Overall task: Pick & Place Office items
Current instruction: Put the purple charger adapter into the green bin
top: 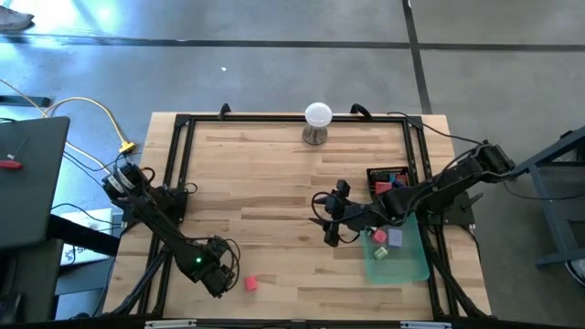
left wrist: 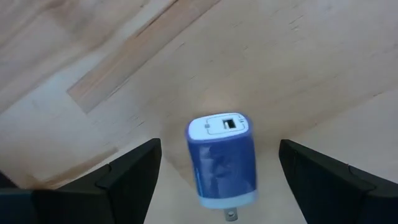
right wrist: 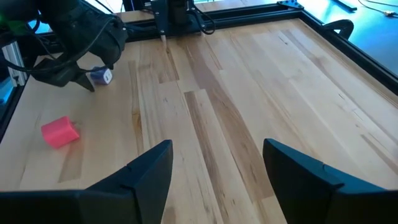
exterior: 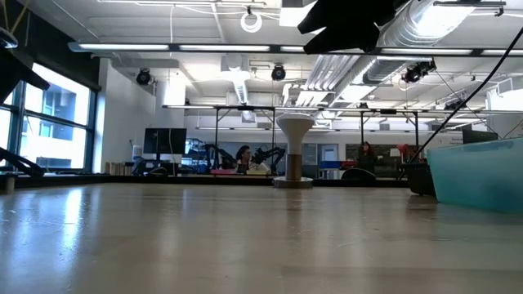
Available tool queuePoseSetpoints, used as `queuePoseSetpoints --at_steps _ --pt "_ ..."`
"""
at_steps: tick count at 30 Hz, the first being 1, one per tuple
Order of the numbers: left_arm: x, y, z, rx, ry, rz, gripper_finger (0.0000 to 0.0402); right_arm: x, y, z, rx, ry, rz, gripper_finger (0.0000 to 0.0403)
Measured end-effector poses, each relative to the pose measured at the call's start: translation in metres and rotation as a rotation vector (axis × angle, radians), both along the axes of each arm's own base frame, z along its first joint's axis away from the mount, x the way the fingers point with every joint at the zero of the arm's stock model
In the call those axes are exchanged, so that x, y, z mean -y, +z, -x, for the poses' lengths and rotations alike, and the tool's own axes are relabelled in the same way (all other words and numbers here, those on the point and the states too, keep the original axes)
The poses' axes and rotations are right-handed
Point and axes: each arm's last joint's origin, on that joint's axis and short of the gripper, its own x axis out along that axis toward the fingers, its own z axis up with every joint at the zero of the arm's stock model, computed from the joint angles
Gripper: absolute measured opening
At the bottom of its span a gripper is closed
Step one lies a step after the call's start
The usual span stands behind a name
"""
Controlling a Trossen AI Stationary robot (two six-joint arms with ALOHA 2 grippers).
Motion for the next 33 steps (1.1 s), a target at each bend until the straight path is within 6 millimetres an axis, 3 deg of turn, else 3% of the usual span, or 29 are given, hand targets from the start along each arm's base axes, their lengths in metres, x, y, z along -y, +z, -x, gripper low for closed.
queuePoseSetpoints --at_steps 8,19,33 --pt "0.0 -0.001 0.0 0.006 -0.015 0.008 0.0273 -0.001 0.0 0.0 -0.007 0.029 -0.018 0.0238" --pt "-0.021 0.012 -0.008 0.009 -0.185 -0.011 0.0116 -0.001 0.0 0.0 -0.006 0.032 -0.045 0.0238" --pt "-0.041 0.029 -0.016 0.128 -0.285 -0.108 0.0115 -0.002 0.0 0.0 -0.008 0.041 -0.055 0.0238"
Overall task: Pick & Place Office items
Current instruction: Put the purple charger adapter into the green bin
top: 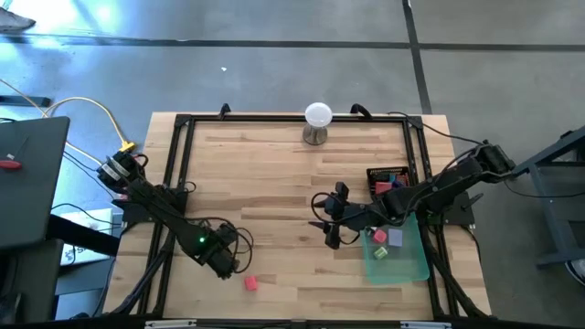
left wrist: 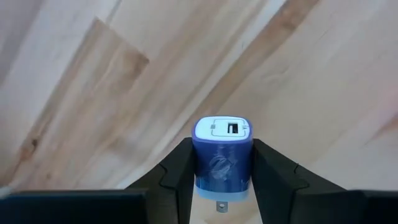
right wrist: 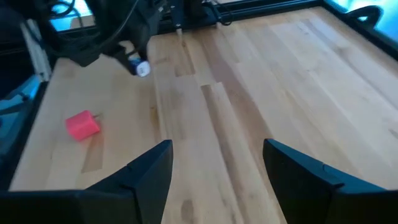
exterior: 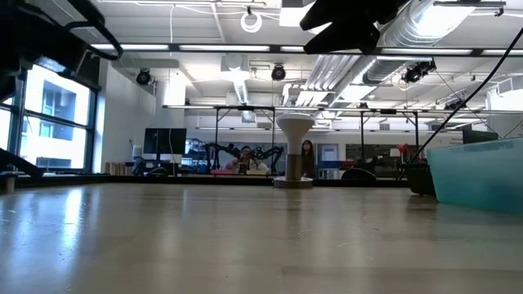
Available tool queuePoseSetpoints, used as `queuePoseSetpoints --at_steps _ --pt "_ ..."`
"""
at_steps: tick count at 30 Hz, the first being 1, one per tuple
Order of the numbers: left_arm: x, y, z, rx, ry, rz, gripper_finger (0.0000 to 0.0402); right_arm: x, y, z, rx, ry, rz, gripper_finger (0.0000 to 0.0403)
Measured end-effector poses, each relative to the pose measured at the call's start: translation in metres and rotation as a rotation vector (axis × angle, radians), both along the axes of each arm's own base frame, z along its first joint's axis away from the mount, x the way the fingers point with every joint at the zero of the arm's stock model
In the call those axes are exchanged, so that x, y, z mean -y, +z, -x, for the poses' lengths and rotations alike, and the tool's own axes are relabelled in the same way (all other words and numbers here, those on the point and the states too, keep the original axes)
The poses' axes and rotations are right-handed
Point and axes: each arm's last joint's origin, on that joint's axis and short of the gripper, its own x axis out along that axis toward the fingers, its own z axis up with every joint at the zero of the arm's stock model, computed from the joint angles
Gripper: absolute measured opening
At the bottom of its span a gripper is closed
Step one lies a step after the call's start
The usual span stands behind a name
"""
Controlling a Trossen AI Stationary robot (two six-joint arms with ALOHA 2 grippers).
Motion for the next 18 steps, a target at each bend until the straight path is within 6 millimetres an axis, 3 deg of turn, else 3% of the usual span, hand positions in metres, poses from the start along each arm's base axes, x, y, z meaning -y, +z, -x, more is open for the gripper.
queuePoseSetpoints --at_steps 9,18 --pt "-0.004 0.006 -0.002 0.163 -0.022 -0.184 0.0115 -0.002 -0.001 0.0 -0.012 0.046 -0.083 0.0238" --pt "-0.005 0.033 -0.03 0.42 -0.162 -0.409 0.0115 -0.004 0.004 -0.003 0.037 0.105 -0.072 0.0238"
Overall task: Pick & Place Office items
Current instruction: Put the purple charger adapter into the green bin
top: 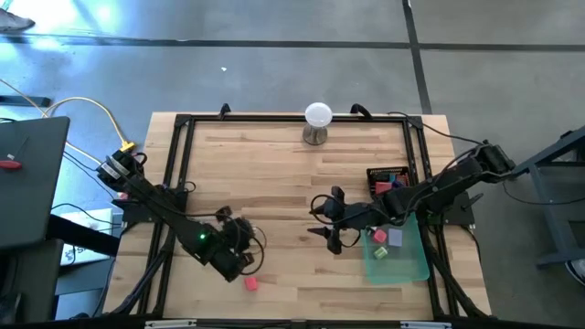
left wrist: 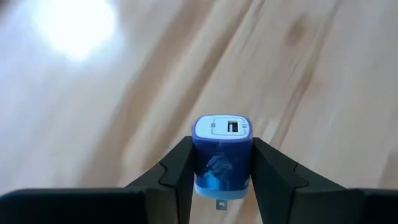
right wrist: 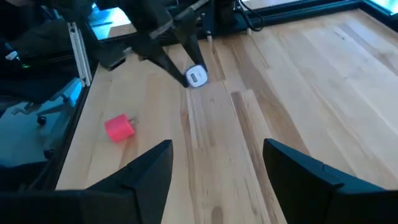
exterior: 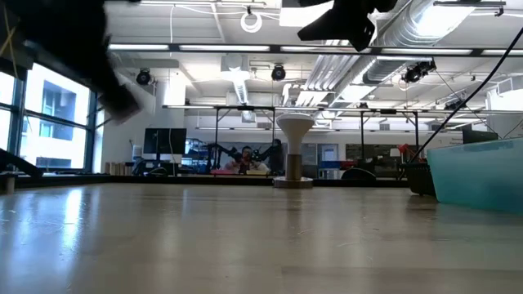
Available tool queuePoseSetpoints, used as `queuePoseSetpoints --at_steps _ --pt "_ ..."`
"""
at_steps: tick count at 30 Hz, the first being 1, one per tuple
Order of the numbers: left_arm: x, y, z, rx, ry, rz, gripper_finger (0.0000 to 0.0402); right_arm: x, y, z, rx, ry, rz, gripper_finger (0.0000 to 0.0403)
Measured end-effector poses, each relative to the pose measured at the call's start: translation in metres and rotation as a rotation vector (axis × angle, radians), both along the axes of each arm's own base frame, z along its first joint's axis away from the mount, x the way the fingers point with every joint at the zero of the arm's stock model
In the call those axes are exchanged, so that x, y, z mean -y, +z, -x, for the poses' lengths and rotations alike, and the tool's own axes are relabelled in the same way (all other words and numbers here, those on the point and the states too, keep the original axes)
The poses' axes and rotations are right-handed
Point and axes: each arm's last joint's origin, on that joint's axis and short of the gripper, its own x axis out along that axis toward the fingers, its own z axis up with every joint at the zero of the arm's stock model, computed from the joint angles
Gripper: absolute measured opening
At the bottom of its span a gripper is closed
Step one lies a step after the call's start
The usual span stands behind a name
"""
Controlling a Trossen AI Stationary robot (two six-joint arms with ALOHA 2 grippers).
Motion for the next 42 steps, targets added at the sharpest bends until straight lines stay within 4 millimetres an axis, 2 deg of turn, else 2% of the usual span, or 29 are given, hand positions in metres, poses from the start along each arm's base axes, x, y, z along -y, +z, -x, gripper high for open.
queuePoseSetpoints --at_steps 6,9,18,28,42 --pt "0.012 0.026 -0.022 0.227 -0.144 -0.23 0.0115 0.0 0.001 -0.001 0.015 0.022 0.039 0.0238" --pt "0.018 0.04 -0.031 0.306 -0.193 -0.322 0.0115 -0.003 -0.007 -0.007 0.009 0.048 0.078 0.0238" --pt "0.03 0.071 -0.048 0.505 -0.3 -0.441 0.0115 -0.027 -0.03 -0.032 0.134 0.193 0.308 0.0238" --pt "0.033 0.078 -0.051 0.554 -0.348 -0.427 0.0115 -0.042 -0.014 -0.032 0.318 0.172 0.441 0.0238" --pt "0.015 0.084 -0.067 0.602 -0.373 -0.39 0.0115 -0.041 -0.009 -0.033 0.375 0.214 0.417 0.0238"
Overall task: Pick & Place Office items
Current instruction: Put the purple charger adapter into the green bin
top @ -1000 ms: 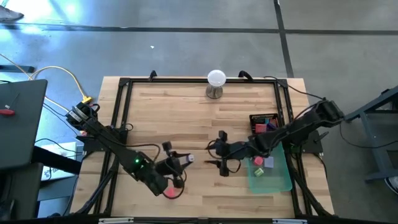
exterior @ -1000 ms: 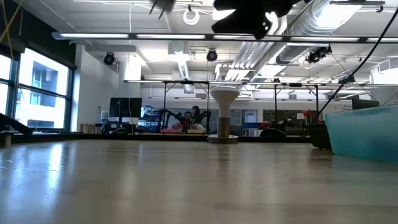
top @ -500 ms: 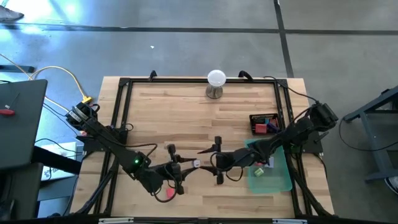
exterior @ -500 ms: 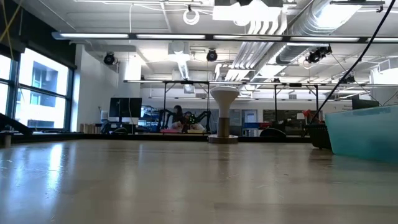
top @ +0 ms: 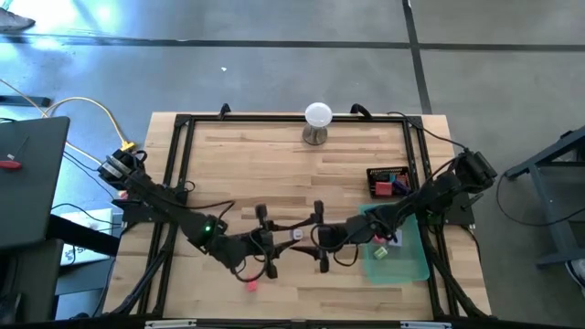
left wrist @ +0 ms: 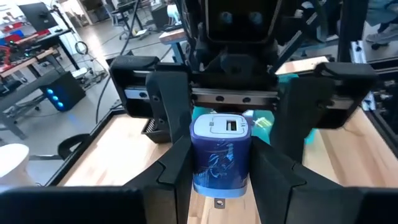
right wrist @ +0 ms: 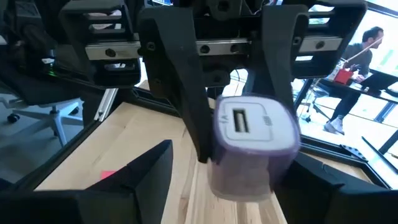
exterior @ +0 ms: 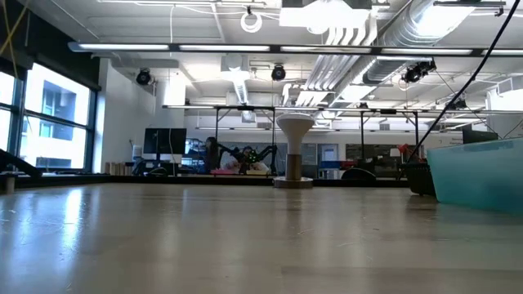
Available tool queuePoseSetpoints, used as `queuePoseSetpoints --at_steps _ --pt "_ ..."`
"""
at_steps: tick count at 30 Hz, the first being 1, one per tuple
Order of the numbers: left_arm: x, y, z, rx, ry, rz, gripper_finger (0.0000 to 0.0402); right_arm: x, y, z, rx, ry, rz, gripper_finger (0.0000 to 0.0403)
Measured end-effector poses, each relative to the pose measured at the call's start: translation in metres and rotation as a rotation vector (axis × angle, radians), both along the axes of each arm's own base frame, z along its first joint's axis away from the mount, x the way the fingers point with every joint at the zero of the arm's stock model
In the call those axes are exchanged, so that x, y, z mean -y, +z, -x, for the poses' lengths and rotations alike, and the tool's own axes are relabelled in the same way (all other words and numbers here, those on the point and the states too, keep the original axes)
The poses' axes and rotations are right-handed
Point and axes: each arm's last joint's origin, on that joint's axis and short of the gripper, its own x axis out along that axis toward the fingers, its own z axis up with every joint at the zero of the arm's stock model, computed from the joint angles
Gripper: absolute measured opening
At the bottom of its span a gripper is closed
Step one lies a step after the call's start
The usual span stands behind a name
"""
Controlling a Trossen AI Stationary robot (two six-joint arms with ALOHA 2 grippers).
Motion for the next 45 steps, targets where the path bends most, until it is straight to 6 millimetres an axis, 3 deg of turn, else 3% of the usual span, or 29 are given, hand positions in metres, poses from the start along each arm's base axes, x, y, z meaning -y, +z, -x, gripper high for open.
queuePoseSetpoints --at_steps 6,13,21,30,37,45 --pt "-0.003 0.0 -0.002 -0.002 -0.014 -0.006 0.0115 0.0 0.0 0.0 -0.001 -0.001 0.0 0.0214" --pt "0.0 0.0 -0.001 -0.001 -0.029 0.001 0.0114 0.0 0.0 0.0 -0.004 -0.001 0.004 0.0121" --pt "0.001 -0.001 -0.001 -0.012 -0.052 0.015 0.0118 0.0 -0.002 0.0 -0.025 0.032 0.003 0.012" --pt "0.001 -0.002 -0.001 -0.032 -0.078 -0.06 0.021 -0.002 -0.011 0.003 -0.122 0.028 0.011 0.012" --pt "0.001 -0.003 0.0 -0.035 -0.069 -0.032 0.0216 -0.005 -0.013 0.023 -0.258 -0.119 0.016 0.012" --pt "-0.001 -0.012 0.002 -0.109 -0.048 0.006 0.0217 -0.011 -0.004 0.071 -0.427 -0.285 -0.084 0.012"
